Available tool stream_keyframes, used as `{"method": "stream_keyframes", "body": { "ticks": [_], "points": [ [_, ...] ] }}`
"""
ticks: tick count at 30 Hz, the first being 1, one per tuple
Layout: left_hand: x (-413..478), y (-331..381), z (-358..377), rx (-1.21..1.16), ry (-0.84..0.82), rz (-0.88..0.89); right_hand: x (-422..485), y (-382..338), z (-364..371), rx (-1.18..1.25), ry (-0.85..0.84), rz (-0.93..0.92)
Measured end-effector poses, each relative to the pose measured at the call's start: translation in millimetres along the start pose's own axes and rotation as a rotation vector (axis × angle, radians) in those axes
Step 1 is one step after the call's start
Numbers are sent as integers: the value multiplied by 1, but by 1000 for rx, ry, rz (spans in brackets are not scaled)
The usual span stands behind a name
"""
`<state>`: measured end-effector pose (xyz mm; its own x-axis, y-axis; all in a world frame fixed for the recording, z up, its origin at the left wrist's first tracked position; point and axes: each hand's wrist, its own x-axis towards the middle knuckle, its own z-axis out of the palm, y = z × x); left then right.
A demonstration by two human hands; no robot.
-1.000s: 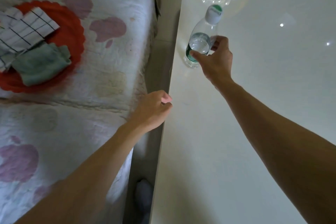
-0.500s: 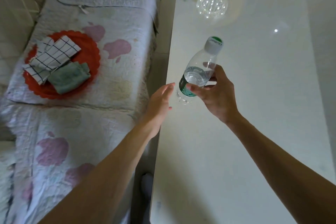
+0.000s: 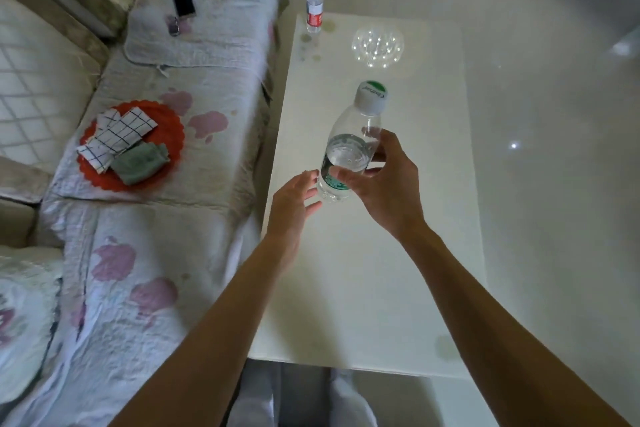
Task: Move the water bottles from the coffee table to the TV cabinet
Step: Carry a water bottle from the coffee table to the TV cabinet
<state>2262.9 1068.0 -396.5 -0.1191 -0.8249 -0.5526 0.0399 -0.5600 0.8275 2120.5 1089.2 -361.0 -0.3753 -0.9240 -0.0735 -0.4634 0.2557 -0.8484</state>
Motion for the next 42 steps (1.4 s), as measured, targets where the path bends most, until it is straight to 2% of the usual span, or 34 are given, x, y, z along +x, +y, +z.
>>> {"method": "stream_keyframes", "body": {
  "ticks": [7, 16, 21, 32, 42],
  "points": [
    [-90, 33, 52, 51, 10, 120, -45, -31, -81, -57, 22, -74],
    [-137, 42, 74, 157, -137, 222, -98, -52, -136, -68, 181, -12],
    [-156, 30, 83, 162, -270, 211, -132, -51, -156, -75, 284, 54],
    [-207, 7, 154, 260, -541, 203, -200, -16, -234, -82, 500, 185],
    [-261, -38, 293, 357, -679, 240, -251, 62, -362, -104, 621, 231]
  ]
}}
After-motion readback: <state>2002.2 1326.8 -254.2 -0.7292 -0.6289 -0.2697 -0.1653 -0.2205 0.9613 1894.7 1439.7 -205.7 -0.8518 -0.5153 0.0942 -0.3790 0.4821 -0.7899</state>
